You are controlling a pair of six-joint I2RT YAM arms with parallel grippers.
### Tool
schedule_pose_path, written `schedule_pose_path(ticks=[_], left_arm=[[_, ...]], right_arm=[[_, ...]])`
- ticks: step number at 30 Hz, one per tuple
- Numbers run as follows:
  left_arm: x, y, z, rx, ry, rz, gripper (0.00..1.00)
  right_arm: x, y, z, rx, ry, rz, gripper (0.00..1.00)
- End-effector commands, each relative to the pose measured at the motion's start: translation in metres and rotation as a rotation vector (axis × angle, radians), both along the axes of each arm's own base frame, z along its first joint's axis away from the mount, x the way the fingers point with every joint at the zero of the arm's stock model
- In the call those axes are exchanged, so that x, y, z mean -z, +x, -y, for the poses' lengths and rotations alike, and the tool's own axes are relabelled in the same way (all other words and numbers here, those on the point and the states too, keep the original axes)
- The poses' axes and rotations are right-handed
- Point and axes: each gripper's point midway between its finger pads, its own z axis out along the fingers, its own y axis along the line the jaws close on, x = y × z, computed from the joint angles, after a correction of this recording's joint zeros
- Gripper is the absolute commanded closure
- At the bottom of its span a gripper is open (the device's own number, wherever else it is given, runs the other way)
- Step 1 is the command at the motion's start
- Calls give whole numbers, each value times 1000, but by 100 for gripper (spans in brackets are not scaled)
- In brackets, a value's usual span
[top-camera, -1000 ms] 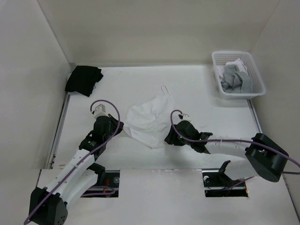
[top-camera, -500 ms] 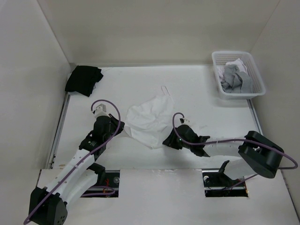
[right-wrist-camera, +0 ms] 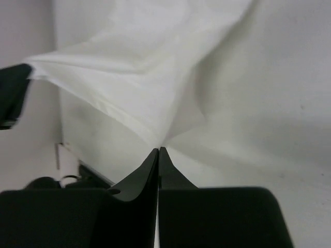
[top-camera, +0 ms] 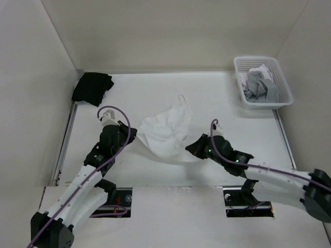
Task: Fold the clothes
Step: Flatten the tank top out
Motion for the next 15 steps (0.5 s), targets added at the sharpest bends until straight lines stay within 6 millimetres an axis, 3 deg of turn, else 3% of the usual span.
schedule_pose_path(ticks=[1,5,9,12,15], left_arm=[[-110,17,1,-16,-74,274,98],[-209,6,-8,-45,-136,477,99],[-299,-23,-21,-62,-222,664,99],[-347,-44,-30,-70,-264,766,99],[-375,-57,-32,-53,-304,823,99]], right_arm=[[-84,17,28,88,-39,209,99],[-180,11,73,172,-75,396,99],[-275,0,114,254,-100,570,99],[-334,-9,132,285,-89,661,99],[-371,-16,128,257,-64,717,97]])
